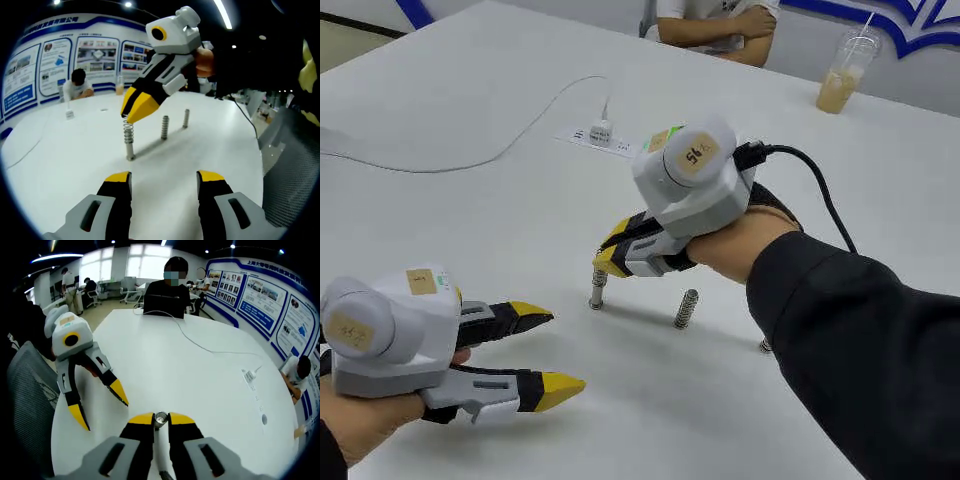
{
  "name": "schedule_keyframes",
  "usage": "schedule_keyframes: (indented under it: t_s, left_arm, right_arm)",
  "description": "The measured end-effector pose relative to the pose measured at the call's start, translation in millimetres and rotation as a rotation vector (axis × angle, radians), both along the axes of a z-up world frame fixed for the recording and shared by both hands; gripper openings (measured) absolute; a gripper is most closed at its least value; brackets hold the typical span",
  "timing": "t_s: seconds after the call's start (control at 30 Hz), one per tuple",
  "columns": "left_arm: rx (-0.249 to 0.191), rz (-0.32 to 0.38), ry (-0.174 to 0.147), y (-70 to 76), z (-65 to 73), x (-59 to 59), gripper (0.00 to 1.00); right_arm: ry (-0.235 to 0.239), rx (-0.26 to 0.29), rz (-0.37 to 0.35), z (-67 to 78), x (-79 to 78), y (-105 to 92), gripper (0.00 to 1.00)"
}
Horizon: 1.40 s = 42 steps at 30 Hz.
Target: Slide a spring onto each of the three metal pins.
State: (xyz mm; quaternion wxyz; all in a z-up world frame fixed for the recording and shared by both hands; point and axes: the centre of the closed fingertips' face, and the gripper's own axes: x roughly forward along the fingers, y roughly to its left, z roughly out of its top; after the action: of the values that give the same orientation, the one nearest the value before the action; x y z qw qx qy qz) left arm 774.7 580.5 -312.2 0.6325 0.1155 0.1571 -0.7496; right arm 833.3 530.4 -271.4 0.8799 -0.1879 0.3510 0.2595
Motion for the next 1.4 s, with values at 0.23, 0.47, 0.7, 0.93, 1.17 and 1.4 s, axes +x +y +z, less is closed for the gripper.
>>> schedule_keyframes:
  t_s: [0.23,0.47,0.7,0.93,1.17,1.4]
  left_arm:
    - [0.001,0.001,0.004,0.2,-1.6,0.9,0.53]
    - [0.004,0.001,0.005,0.5,-2.5,0.9,0.53]
    - [0.003,0.000,0.007,-0.6,-1.9,0.0,0.53]
    - [0.006,0.003,0.008,0.5,-2.3,1.0,0.53]
    - [0.006,0.004,0.009,0.3,-2.0,1.0,0.53]
    - [0.004,0.005,0.009,-0.3,-1.9,1.4,0.53]
  right_arm:
    - [0.014,0.007,-0.010,-7.5,0.7,1.2,0.12]
    - [0.027,0.007,-0.020,-17.9,1.1,-0.7,0.12]
    - [0.038,0.011,-0.029,-24.2,2.8,-0.8,0.12]
    - [0.045,0.014,-0.035,-30.1,3.5,-1.1,0.12]
    - [0.047,0.022,-0.040,-33.7,2.6,-1.0,0.12]
    - [0.040,0.015,-0.045,-33.0,2.9,-2.0,0.16]
